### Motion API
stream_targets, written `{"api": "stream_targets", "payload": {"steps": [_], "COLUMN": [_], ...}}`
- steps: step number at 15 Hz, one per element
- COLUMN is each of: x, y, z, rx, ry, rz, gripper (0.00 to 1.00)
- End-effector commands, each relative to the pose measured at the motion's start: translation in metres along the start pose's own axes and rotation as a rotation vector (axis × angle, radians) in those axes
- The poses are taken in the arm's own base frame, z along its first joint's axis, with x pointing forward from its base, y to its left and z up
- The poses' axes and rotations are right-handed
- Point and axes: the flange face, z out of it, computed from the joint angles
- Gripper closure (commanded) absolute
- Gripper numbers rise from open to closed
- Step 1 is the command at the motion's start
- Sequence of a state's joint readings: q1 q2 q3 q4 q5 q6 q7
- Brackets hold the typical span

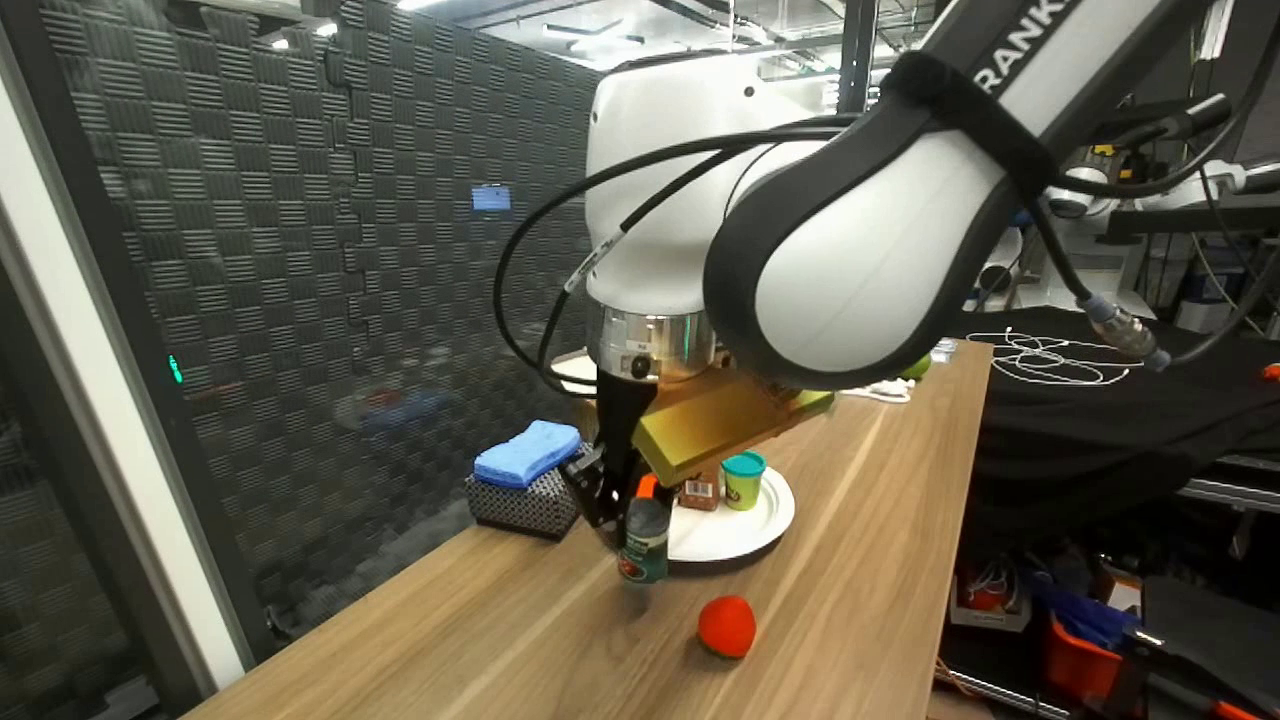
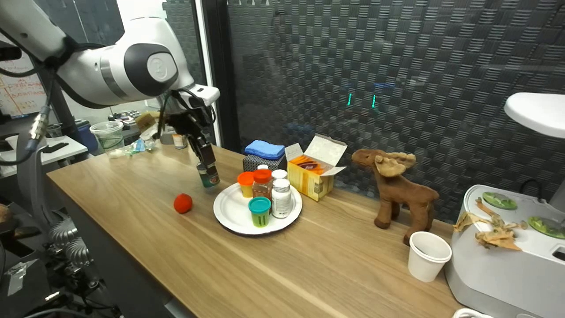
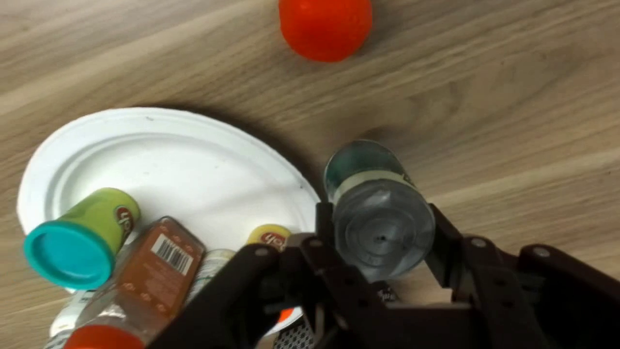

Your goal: Pick up the objects from the countertop and put them on the white plate.

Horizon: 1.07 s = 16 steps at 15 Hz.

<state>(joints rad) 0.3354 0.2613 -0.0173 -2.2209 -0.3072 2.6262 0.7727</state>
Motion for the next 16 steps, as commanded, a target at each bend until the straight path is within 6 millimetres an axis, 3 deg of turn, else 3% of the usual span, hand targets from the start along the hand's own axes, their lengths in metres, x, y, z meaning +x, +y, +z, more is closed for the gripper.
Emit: {"api": "stream_targets", "payload": {"steps": [1, 5, 16], "x": [0.004, 0.012, 0.037], "y": [0.014, 0.025, 0.083], "z": [-0.018, -0.004, 0.016], "rx": [-0.025, -0.058, -0.079], "ry": [0.071, 0.065, 0.048], "rz": [0.124, 0.198, 0.312], "gripper": [0.73, 0.73, 0.73]}}
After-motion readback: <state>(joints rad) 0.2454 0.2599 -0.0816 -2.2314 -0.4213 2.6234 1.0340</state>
